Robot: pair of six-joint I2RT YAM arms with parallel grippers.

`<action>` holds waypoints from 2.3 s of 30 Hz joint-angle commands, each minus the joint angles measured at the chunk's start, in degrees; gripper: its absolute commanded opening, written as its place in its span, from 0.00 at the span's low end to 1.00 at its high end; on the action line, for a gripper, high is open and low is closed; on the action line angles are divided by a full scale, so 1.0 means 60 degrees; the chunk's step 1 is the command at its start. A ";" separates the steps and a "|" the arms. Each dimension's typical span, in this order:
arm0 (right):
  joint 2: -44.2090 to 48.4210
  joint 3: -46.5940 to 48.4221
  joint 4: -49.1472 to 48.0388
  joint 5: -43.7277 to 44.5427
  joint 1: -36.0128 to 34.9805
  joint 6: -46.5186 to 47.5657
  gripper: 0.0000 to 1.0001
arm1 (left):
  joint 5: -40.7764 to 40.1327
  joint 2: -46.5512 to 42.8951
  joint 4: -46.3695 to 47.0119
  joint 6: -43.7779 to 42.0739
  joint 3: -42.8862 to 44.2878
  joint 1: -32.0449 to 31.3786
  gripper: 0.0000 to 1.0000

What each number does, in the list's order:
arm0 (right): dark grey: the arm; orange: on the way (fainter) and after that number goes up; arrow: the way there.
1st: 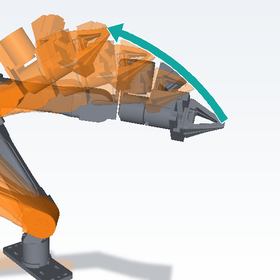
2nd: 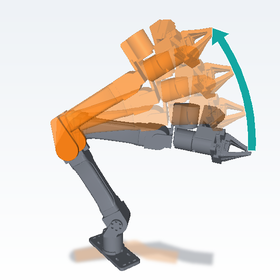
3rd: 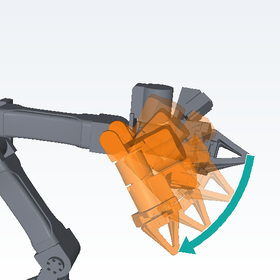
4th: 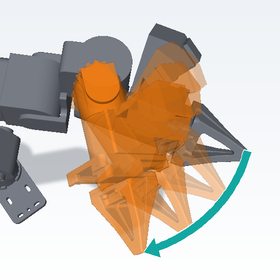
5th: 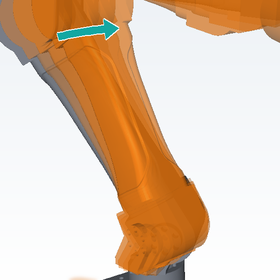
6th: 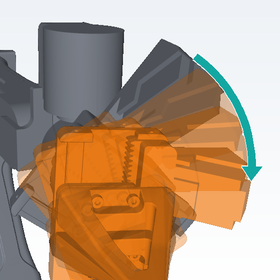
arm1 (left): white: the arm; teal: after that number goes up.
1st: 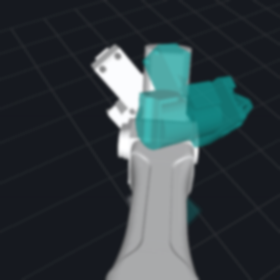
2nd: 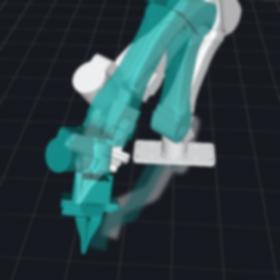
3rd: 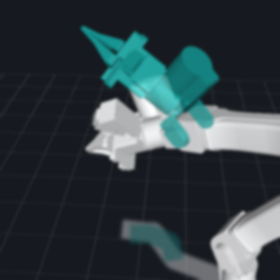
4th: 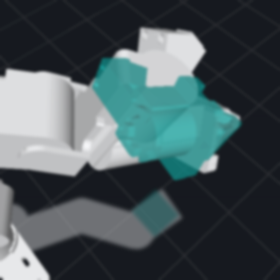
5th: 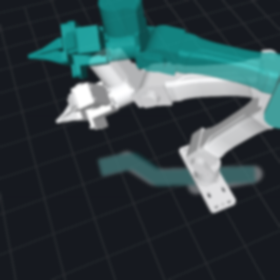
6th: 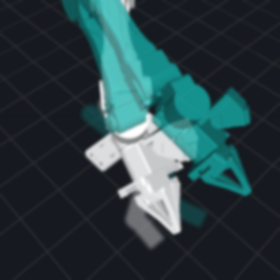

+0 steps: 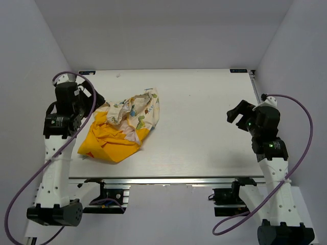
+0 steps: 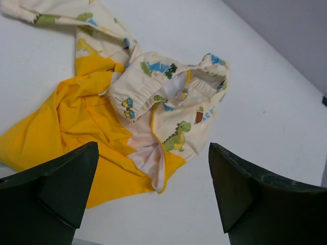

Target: Zip up the jacket

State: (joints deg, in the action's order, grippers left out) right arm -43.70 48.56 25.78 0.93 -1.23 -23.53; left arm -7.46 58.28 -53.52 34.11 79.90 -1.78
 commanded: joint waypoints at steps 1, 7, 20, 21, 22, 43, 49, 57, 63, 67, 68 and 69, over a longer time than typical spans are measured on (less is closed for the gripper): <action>0.0383 0.0009 -0.0561 0.0036 0.0015 0.0084 0.89 | 0.0071 0.0480 -0.0105 0.0028 -0.0308 0.0004 0.98; 0.0473 -0.0490 -0.0899 -0.0520 0.0015 0.0362 0.89 | 0.0965 0.1593 0.0905 -0.0016 -0.1245 0.0018 0.98; -0.0771 -0.0051 -0.0254 -0.0901 0.0015 0.0508 0.89 | 0.2487 0.7067 0.2825 -0.0733 -0.1452 -0.0011 0.98; -0.0831 0.0065 -0.0196 -0.0902 0.0015 0.0537 0.89 | 0.2852 0.7349 0.2869 -0.0748 -0.1205 -0.0011 0.95; -0.0875 0.0125 -0.0065 -0.0887 0.0015 0.0552 0.89 | 0.3029 0.7613 0.2870 -0.0806 -0.1043 -0.0025 0.85; 0.0326 -0.0505 -0.0986 -0.1299 0.0015 0.0830 0.89 | 0.2417 0.7995 0.2052 -0.1803 0.3690 -0.6851 0.53; 0.0005 -0.0286 -0.0679 -0.1311 0.0001 0.0948 0.89 | 0.0264 0.6973 0.1331 -0.1203 0.2229 -0.6822 0.98; -0.0991 0.0125 -0.0590 -0.2572 -0.0028 0.1826 0.89 | 0.0861 0.5185 0.1782 0.0056 -0.1794 -0.6837 0.98; -0.2221 0.0257 -0.0634 -0.1317 -0.1870 0.1944 0.89 | 0.2709 0.5184 0.3337 0.0409 -0.3282 -0.7056 0.98; -0.3597 0.0709 -0.0343 0.1074 -0.3792 0.1565 0.89 | 0.3015 0.5622 0.3894 0.0380 -0.2624 -0.7436 0.98; -0.3832 0.0813 -0.0168 0.1279 -0.3837 0.1375 0.89 | 0.3089 0.5754 0.3895 0.0394 -0.2536 -0.7466 0.98; -0.4226 0.0872 -0.0050 0.1469 -0.3895 0.1228 0.89 | 0.3162 0.5871 0.4084 0.0409 -0.2492 -0.7496 0.98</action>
State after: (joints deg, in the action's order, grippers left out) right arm -65.67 50.24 23.77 0.36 -23.57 -13.76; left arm 7.73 92.84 -35.18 35.75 61.78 -45.60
